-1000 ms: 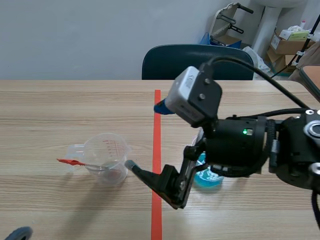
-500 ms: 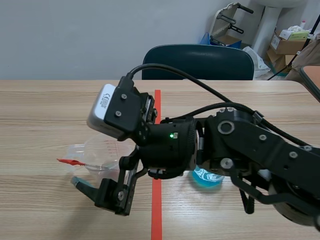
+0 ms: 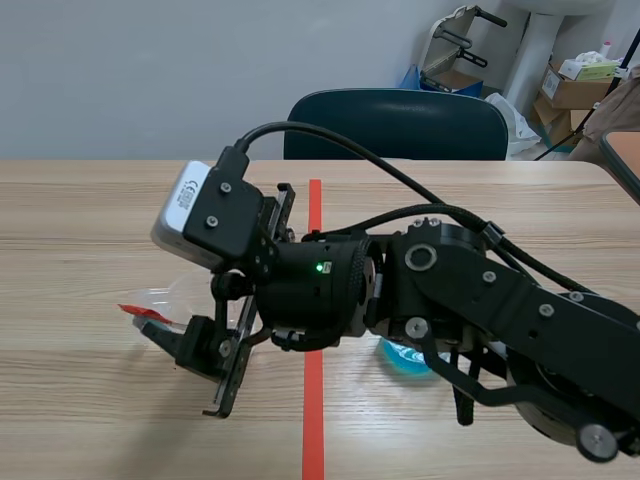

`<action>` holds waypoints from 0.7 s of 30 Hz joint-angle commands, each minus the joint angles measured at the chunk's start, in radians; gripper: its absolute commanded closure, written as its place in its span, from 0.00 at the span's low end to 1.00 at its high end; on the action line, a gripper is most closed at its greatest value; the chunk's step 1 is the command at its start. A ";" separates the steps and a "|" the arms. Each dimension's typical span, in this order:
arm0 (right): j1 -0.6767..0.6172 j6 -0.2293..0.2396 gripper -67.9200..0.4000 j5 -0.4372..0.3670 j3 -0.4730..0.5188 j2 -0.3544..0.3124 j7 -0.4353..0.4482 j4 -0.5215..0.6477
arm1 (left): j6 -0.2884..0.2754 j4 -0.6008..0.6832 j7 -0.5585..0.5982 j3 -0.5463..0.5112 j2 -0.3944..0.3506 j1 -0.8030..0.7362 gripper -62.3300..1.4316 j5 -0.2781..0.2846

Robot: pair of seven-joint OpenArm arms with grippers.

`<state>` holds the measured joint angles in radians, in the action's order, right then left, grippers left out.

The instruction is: Do the redox reaction experiment

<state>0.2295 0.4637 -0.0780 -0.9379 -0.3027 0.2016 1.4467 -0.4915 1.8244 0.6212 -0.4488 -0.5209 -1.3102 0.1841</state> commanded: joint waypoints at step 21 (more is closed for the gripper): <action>0.039 -0.013 0.99 -0.065 0.010 -0.011 0.012 0.033 | -0.021 0.013 0.016 0.001 0.003 0.000 0.00 0.013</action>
<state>0.2348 0.4477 -0.1223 -0.9371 -0.3111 0.2111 1.4490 -0.5095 1.8244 0.6189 -0.4488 -0.5209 -1.3098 0.1837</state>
